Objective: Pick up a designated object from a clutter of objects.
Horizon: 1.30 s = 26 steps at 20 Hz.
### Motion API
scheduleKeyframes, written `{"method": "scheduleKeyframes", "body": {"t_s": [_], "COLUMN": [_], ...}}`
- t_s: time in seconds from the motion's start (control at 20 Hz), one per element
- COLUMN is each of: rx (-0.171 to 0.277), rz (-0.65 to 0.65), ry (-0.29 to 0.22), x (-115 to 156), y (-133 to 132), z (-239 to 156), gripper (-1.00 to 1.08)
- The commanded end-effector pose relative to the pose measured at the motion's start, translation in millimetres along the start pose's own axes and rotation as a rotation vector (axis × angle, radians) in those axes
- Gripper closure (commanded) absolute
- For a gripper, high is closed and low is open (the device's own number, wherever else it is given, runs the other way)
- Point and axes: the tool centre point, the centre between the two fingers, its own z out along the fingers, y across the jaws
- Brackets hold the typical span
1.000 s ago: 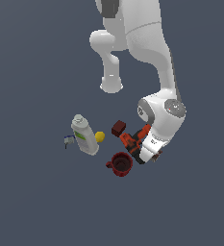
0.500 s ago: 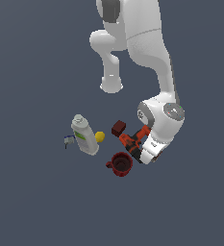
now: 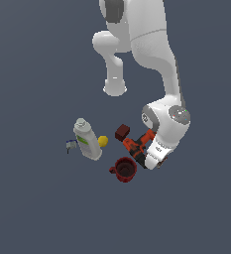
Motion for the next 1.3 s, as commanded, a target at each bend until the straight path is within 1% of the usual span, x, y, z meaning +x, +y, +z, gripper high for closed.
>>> {"method": "scheduleKeyframes", "body": {"t_s": [0.0,0.3,0.6,0.85,1.25], "rx": [0.000,0.001,0.002,0.004,0.010], "rz": [0.001,0.001,0.000,0.001,0.001], "ry": [-0.001,-0.002,-0.006,-0.009,-0.015], "x": [-1,-8,-21,-37,-66], "y": [1,5,14,26,49], "z": [-2,-19,-55,-100,-189], "gripper": [1.08,1.08,1.08,1.08,1.08]}}
